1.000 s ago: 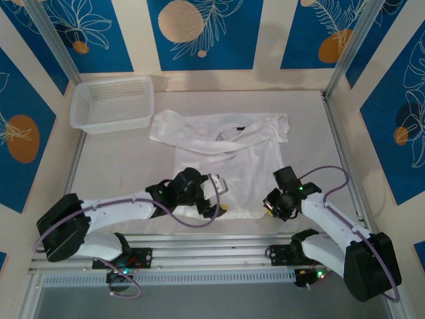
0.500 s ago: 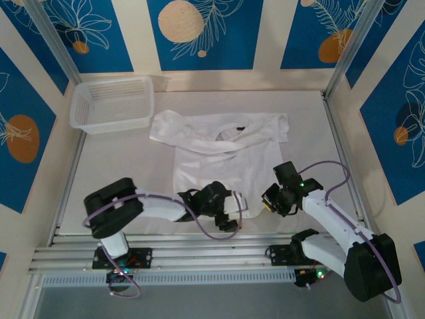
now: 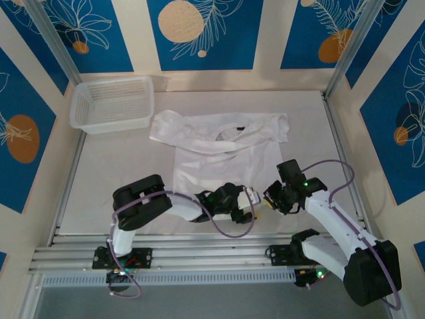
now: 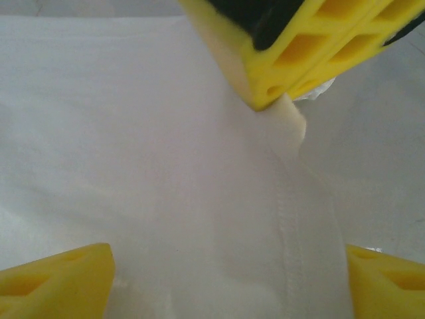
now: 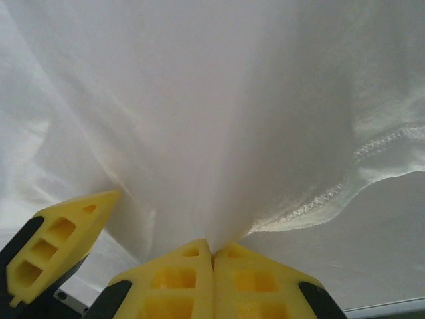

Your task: Fold the inside-out t-shirt

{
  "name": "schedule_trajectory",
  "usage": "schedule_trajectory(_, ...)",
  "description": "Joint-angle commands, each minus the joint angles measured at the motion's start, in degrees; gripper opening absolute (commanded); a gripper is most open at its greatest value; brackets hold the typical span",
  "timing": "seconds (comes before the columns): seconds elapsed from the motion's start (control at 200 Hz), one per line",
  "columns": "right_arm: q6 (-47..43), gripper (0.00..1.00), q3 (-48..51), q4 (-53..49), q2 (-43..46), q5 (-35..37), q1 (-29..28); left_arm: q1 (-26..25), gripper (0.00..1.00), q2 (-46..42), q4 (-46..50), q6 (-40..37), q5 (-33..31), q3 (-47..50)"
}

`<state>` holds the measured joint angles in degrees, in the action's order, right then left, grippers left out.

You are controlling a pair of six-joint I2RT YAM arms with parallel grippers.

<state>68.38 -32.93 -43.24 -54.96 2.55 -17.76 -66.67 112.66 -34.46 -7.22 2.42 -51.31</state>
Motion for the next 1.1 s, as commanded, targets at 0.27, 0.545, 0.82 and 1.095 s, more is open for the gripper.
schedule_trajectory(0.27,-0.09,0.07,0.06,-1.69,0.72,-1.05,0.86,-0.12,0.57,-2.50,0.92,1.94,-2.04,-0.09)
schedule_trajectory(0.545,-0.61,0.07,-0.02,-2.46,1.18,-0.79,1.27,0.44,0.57,-6.37,1.15,2.98,2.92,2.52)
schedule_trajectory(0.82,-0.53,0.08,-0.20,-2.38,1.08,-1.18,1.50,0.71,0.56,-2.37,3.07,4.55,5.35,-1.18)
schedule_trajectory(1.095,-0.62,0.08,-0.55,-2.72,1.52,-1.31,1.54,0.75,0.16,-1.32,4.13,5.91,1.04,-2.23)
